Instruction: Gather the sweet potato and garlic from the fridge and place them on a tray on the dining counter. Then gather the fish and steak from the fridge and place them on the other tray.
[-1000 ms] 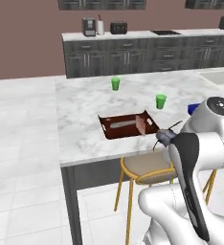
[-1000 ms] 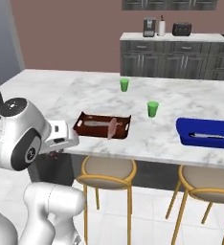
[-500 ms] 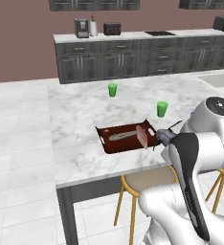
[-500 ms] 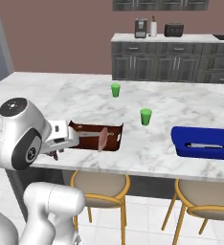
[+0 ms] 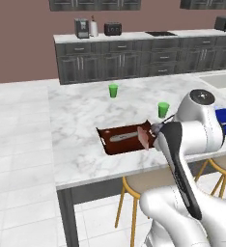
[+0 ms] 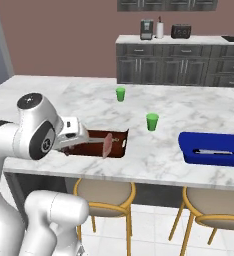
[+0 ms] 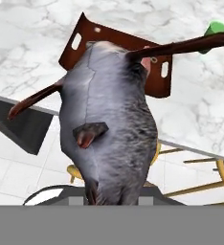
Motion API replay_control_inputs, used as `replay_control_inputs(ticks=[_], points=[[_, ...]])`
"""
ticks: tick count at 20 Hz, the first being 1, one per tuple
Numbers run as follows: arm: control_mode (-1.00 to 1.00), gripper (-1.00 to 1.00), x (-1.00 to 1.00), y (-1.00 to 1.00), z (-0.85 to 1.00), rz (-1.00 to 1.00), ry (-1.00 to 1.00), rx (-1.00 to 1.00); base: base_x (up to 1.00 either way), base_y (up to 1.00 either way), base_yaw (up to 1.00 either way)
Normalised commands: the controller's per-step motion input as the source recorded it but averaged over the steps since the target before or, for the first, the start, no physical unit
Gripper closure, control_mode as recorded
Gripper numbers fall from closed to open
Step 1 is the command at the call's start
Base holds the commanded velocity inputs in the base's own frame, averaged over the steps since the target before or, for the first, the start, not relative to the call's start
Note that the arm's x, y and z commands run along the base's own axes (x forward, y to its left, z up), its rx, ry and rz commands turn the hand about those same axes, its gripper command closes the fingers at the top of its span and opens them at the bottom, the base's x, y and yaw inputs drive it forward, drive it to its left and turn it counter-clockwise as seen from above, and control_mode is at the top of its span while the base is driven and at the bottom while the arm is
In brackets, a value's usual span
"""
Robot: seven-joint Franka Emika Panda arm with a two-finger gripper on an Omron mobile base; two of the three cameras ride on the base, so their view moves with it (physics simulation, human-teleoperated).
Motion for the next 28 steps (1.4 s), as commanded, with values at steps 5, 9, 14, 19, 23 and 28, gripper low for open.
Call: replay_control_inputs(ticks=[5,9,14,19,23,28], points=[[-1.0,1.0,0.79,0.02,-0.13,0.0,0.11,0.0,0.0,0.0,0.0],[-1.0,1.0,0.67,0.12,-0.27,0.0,0.11,0.0,0.0,0.0,0.0],[-1.0,1.0,0.58,0.34,-0.35,0.0,0.12,-0.01,0.0,0.0,0.0],[-1.0,1.0,0.55,0.23,-0.35,0.0,0.09,-0.02,0.0,0.0,0.0],[-1.0,1.0,0.44,0.01,-0.37,-0.03,0.0,-0.06,0.0,0.0,0.0],[-1.0,1.0,0.39,0.0,-0.38,-0.04,0.0,-0.06,0.0,0.0,0.0]])
